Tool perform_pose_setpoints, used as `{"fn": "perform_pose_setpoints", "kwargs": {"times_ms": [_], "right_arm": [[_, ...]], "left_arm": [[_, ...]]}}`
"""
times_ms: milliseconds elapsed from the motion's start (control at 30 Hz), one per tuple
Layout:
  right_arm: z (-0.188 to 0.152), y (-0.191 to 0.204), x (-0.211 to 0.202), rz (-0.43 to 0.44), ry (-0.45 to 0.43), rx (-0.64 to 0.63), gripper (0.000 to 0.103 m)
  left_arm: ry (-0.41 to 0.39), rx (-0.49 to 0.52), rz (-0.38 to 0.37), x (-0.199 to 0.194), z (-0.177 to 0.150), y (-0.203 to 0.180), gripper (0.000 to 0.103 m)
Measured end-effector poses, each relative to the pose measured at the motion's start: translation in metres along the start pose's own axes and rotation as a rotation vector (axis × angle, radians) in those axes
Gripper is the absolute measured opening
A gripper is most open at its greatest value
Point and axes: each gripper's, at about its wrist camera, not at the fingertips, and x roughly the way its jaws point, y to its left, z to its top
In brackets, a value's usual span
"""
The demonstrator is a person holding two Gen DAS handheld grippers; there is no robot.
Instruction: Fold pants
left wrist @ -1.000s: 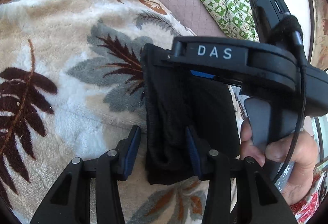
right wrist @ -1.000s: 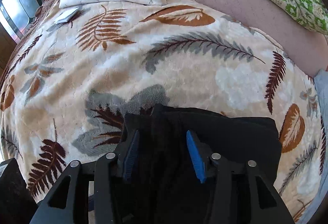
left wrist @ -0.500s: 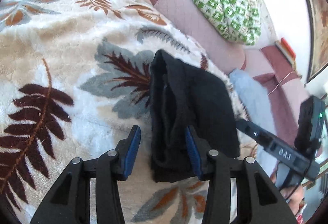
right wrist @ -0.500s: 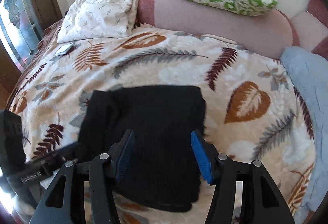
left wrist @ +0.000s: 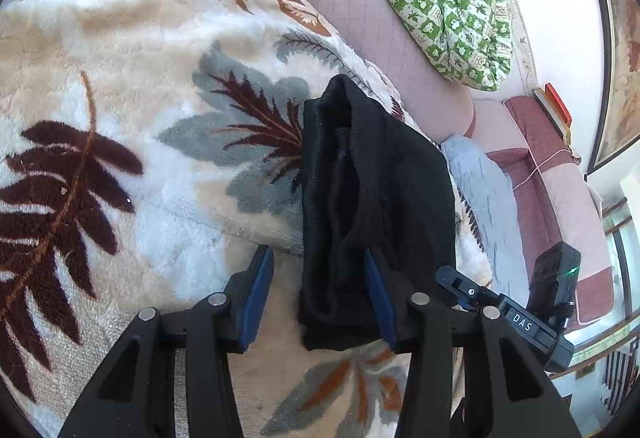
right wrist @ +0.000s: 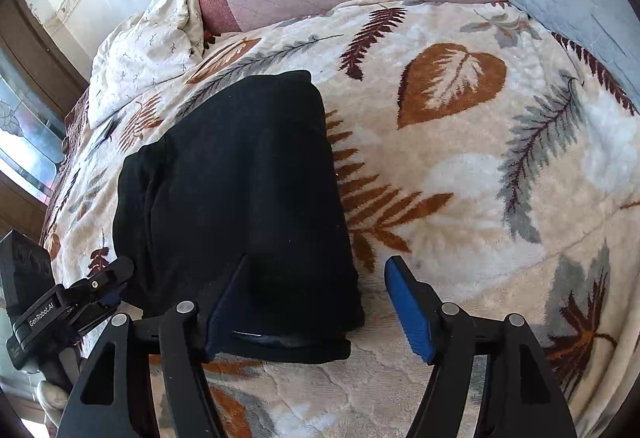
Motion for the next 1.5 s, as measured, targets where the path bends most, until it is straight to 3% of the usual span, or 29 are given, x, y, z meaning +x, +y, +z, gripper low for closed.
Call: {"fn": "perform_pose_setpoints", "kwargs": {"times_ms": [167, 300, 533, 667, 733, 767, 800, 867, 900, 967, 1033, 1233, 1500], "right_arm": [[0.010, -0.003, -0.006, 0.054, -0.010, -0.007, 0.076], [0.029, -0.003, -0.005, 0.081, -0.026, -0.015, 0.077], [0.057, -0.014, 0.034, 0.220, 0.036, 0.085, 0.077], [0.058, -0.015, 0.059, 0.286, 0.082, 0.128, 0.085], [0.055, -0.015, 0.068, 0.321, 0.086, 0.158, 0.087], [0.054, -0.014, 0.067, 0.324, 0.076, 0.155, 0.087], [0.054, -0.008, 0.067, 0.339, 0.083, 0.135, 0.086], [0.054, -0.001, 0.065, 0.336, 0.099, 0.097, 0.069], [0.055, 0.003, 0.060, 0.319, 0.096, 0.076, 0.062], [0.057, 0.003, 0.053, 0.336, 0.096, 0.078, 0.040], [0.061, 0.005, 0.044, 0.355, 0.083, 0.077, 0.034], [0.078, 0.016, 0.017, 0.327, -0.003, 0.026, 0.032], [0.104, -0.014, 0.026, 0.265, -0.026, 0.068, 0.032]], "left_arm": [[-0.015, -0.019, -0.116, -0.007, 0.011, -0.003, 0.056], [0.005, -0.029, -0.129, 0.005, 0.028, -0.008, 0.065], [0.091, -0.002, -0.105, 0.038, 0.039, -0.009, 0.069], [0.108, 0.064, -0.122, 0.045, 0.034, -0.019, 0.091], [0.122, 0.122, -0.100, 0.052, 0.029, -0.030, 0.093], [0.129, 0.163, -0.095, 0.055, 0.026, -0.036, 0.089], [0.121, 0.195, -0.083, 0.056, 0.023, -0.040, 0.067], [0.120, 0.200, -0.056, 0.058, 0.019, -0.037, 0.043], [0.114, 0.180, -0.069, 0.057, 0.020, -0.033, 0.040], [0.110, 0.136, -0.092, 0.053, 0.023, -0.027, 0.038], [0.099, 0.156, -0.087, 0.049, 0.024, -0.034, 0.038], [0.084, 0.188, -0.055, 0.052, 0.042, -0.061, 0.038], [0.122, 0.248, 0.038, 0.094, 0.063, -0.090, 0.039]]}}
